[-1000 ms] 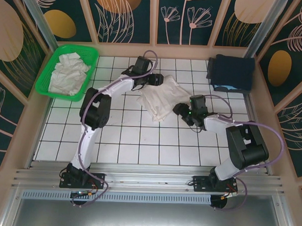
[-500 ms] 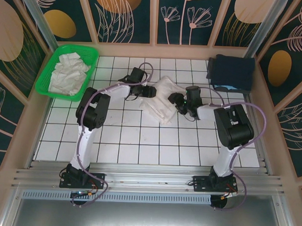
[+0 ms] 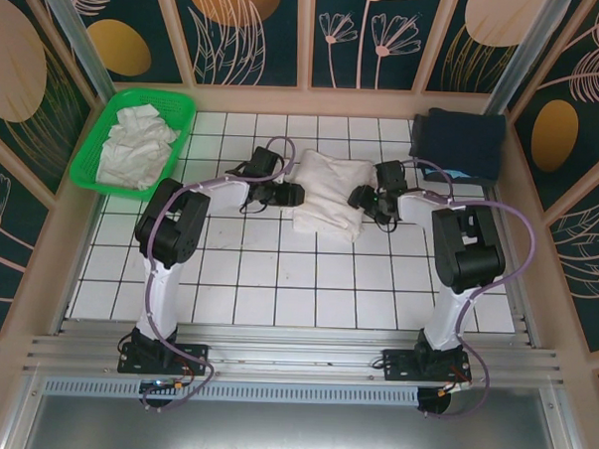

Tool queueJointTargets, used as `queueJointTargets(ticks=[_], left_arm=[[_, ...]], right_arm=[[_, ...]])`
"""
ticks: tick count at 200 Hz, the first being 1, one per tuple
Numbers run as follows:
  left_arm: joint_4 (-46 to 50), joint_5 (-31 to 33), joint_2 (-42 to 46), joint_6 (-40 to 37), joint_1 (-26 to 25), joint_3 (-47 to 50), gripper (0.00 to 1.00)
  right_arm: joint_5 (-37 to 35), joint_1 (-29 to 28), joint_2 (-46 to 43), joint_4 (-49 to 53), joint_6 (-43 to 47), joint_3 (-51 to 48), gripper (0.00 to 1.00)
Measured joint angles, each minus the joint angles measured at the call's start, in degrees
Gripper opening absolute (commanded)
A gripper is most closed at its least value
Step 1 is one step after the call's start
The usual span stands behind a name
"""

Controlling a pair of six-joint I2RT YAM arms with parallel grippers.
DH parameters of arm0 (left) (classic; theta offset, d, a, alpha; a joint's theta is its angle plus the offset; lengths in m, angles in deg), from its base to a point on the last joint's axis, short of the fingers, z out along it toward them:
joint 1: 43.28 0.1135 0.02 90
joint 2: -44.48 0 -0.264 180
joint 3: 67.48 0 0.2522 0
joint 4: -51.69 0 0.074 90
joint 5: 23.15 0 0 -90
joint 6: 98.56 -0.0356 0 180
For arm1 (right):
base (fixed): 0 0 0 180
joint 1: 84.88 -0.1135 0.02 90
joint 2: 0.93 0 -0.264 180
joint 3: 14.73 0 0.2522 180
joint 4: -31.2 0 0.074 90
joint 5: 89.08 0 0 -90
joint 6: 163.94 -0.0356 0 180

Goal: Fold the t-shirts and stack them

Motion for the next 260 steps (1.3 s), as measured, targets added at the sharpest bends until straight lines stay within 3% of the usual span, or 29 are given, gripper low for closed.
queueJointTargets(ticks=[61,116,147,163,208,260], left_arm=[[-0.74,-1.03,0.87,1.49,-0.11,1.51,0.56],[-0.72,-1.44,0.92,2.54,-0.35,1.55,0.56],[-0.66,-2.19,1.44,2.99,-0.68,2.19,0.56],[-0.37,-2.56,1.81,3.02,-0.79,2.56,0.56],[0.85,-2.19,2.62,1.6,-0.94,2.93,0.61],[2.32,-1.57,7.41,-3.06,-0.92,3.63,0.64]], right_arm=[[2.08,-0.42,3.69,2.16,0.66,5.11,0.57],[3.19,-0.44,5.9,1.42,1.4,6.93,0.38],[9.09,0.2,8.02,-4.46,1.11,7.19,0.3],[12.22,0.37,9.16,-7.56,0.52,7.19,0.16],[14.49,1.62,9.4,-9.01,1.31,7.19,0.0],[9.77,6.01,5.84,-3.5,7.96,7.34,0.0]])
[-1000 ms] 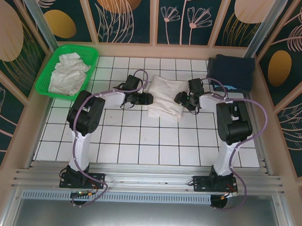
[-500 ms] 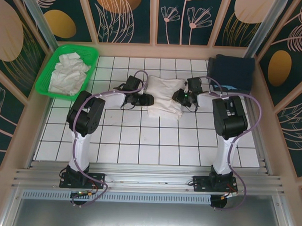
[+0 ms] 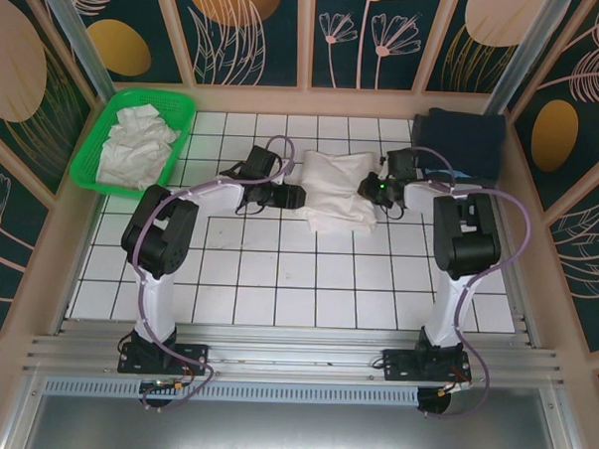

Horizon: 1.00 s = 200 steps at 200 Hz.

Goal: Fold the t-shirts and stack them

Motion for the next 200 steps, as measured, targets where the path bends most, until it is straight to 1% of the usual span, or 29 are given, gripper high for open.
queueJointTargets(ticks=[30,46,86,135,174,200], left_arm=[[0.37,-0.98,0.63,-1.05,0.37,0.0,0.64],[0.48,-0.98,0.63,-1.53,0.48,0.0,0.64],[0.87,-0.98,0.9,-1.97,0.72,-0.48,0.63],[0.94,-0.96,0.96,-2.21,1.27,-0.52,0.63],[0.98,-0.98,0.96,-2.21,1.99,-0.5,0.62],[1.2,-0.98,0.96,-2.21,2.34,-0.5,0.61]], right_arm=[[-1.29,4.61,-0.57,6.23,5.51,5.05,0.0],[-3.72,6.36,-0.57,8.79,9.97,9.27,0.0],[-12.28,7.23,1.79,14.78,18.86,21.9,0.0],[-18.43,9.35,9.29,19.67,25.94,36.79,0.0],[-22.1,10.21,11.8,21.09,29.59,42.47,0.0],[-23.74,10.45,11.87,19.52,30.97,43.65,0.0]])
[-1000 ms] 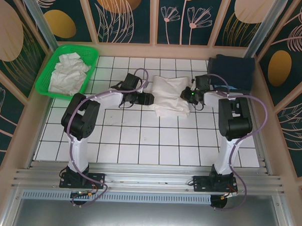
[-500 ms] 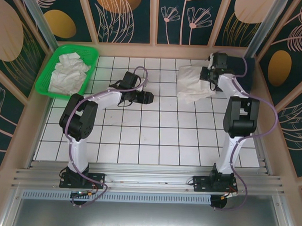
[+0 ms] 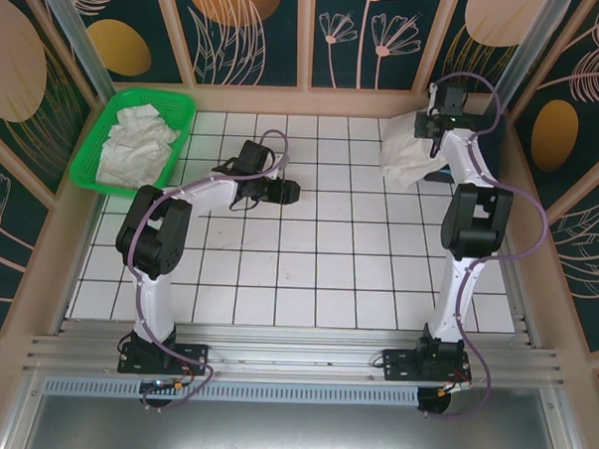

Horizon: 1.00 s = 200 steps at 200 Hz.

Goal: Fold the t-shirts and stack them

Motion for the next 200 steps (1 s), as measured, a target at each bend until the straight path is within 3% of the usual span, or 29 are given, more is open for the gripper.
queueJointTargets(ticks=[47,95,151,200], left_arm=[[0.79,0.02,0.0,0.0,0.02,-0.02,0.61],[1.49,0.0,-0.02,0.0,0.02,-0.11,0.6],[2.29,0.02,-0.04,0.0,0.02,-0.26,0.6],[2.6,0.04,-0.13,0.02,0.02,-0.42,0.6]], right_arm=[[-3.96,1.88,0.02,-5.66,1.6,-0.15,0.0],[-3.08,5.97,0.02,-12.63,0.96,-3.87,0.0],[9.14,16.02,1.2,-16.65,-3.98,-3.93,0.0],[20.04,22.67,7.56,-15.39,-6.01,0.55,0.0]])
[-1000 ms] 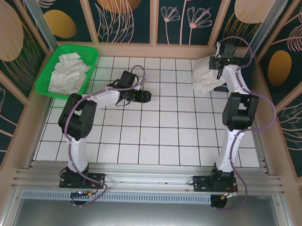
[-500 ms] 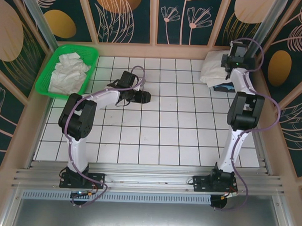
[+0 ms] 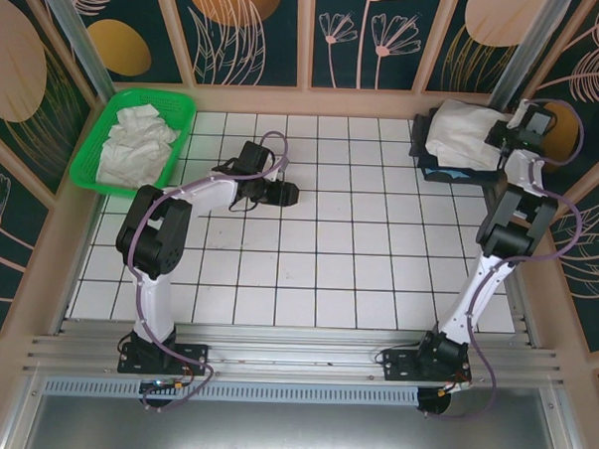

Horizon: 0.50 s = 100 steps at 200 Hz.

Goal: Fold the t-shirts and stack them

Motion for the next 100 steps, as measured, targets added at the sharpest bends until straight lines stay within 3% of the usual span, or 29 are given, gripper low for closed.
queueJointTargets(ticks=[21,44,56,75,100], left_arm=[[0.26,-0.02,0.0,0.0,0.02,-0.37,0.6],[0.28,-0.02,0.0,0.0,0.0,-0.59,0.6],[0.31,-0.02,0.0,0.02,0.0,-0.59,0.6],[0.31,-0.04,0.0,0.02,0.0,-0.59,0.61],[0.28,-0.07,0.0,0.04,0.0,-0.59,0.61]], right_arm=[[1.18,0.17,1.95,1.51,0.0,1.86,0.06],[-0.04,-0.17,2.16,2.86,-0.39,2.54,0.44],[-2.1,-0.52,1.84,2.8,-1.11,2.14,0.57],[-4.57,-1.09,-0.33,2.19,-2.1,-1.42,0.67],[-7.85,-2.21,-4.83,0.37,-2.99,-7.63,0.71]])
